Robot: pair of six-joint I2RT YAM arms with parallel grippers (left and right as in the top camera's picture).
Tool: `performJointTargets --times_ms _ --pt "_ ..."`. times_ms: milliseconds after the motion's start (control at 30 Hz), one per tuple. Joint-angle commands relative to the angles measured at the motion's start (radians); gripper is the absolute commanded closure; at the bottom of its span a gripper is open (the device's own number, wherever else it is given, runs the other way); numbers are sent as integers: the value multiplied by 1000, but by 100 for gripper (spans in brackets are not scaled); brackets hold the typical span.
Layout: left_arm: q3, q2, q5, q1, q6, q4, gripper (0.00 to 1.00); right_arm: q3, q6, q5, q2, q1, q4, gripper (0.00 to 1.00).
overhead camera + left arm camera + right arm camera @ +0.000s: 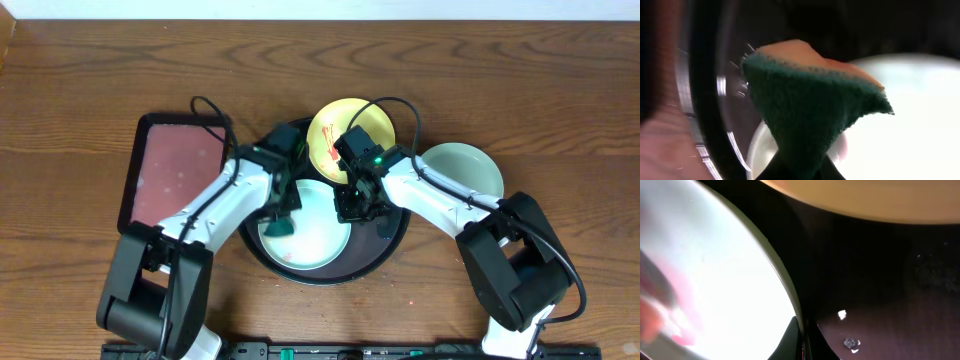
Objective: Clean dirty plates on tray and stack at the side
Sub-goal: 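Scrub the held green plate with the sponge in the left gripper, then lift the scrubbed green plate with the right gripper toward the right side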
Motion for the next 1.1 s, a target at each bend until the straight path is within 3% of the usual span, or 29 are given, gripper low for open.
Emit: performJointTargets --times_ms 0,300,700,1067 --pt "113 -72 -76 26 -8 -43 93 20 5 8 12 -4 -5 99" --pt "176 -203 -79 122 41 -75 92 34 -98 62 -113 11 -16 99" --pt "169 -201 -21 204 40 -76 93 34 -114 612 -360 95 -140 99" --pt "168 -201 -22 204 41 -80 93 34 -117 1122 -489 292 -167 99"
